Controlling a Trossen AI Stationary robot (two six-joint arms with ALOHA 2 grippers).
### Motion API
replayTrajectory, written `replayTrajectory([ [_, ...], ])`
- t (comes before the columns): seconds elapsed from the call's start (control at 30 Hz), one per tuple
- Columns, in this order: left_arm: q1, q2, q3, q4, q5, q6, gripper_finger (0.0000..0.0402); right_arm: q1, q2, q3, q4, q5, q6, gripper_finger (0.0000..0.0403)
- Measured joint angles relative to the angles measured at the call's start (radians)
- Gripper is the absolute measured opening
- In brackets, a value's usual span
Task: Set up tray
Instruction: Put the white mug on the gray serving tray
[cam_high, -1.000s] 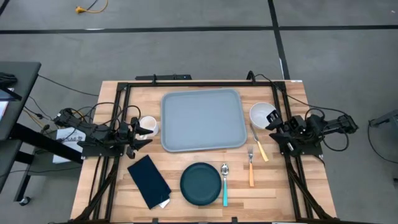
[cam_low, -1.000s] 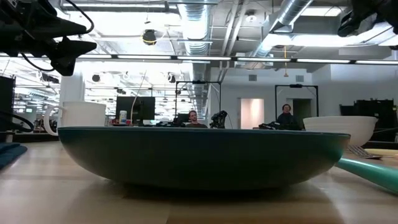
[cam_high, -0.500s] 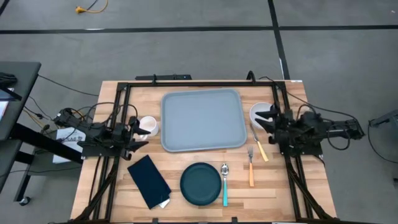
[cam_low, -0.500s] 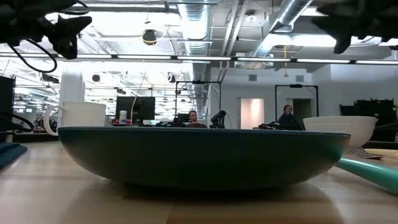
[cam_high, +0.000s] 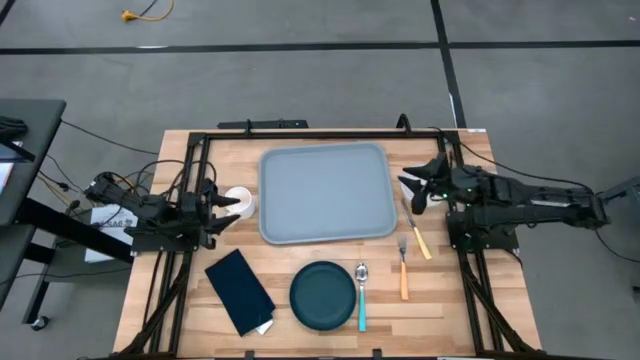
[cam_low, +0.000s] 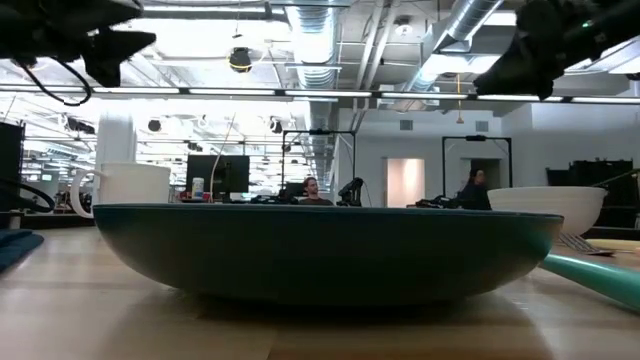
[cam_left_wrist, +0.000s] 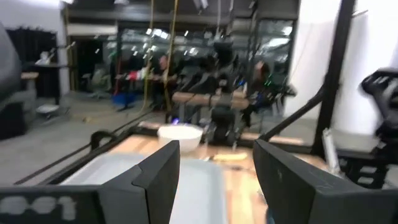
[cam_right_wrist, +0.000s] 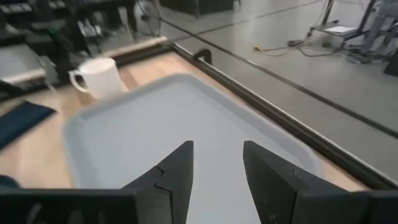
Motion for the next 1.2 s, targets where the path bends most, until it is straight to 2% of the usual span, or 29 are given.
replayTrajectory([
  [0.17,0.000,0.131,0.047,-0.059,-0.044,-0.045,0.0193,-0.039,0.057,0.005,0.023,0.000,-0.042,0.0134],
  [0.3,0.000,0.265,0.136,-0.178,-0.081,-0.113,0.0193,-0.069,0.093,0.005,0.044,0.000,-0.044,0.0133],
  [0.5,0.001,0.470,0.356,-0.548,-0.152,-0.374,0.0193,-0.106,0.135,0.005,0.058,0.000,-0.045,0.0134],
  [0.7,0.018,0.679,0.590,-0.998,-0.132,-0.697,0.0193,-0.114,0.169,0.005,0.074,0.000,-0.070,0.0133],
  [0.8,0.055,0.787,0.670,-1.156,-0.084,-0.781,0.0193,-0.114,0.184,0.005,0.084,0.000,-0.080,0.0134],
  [0.9,0.101,0.888,0.711,-1.219,-0.008,-0.776,0.0193,-0.113,0.199,0.005,0.085,0.000,-0.095,0.0134],
  [1.07,0.165,1.013,0.728,-1.221,0.110,-0.629,0.0193,-0.113,0.219,0.005,0.082,-0.001,-0.095,0.0133],
  [1.2,0.189,1.064,0.728,-1.242,0.112,-0.534,0.0193,-0.113,0.229,0.005,0.082,-0.001,-0.095,0.0134],
])
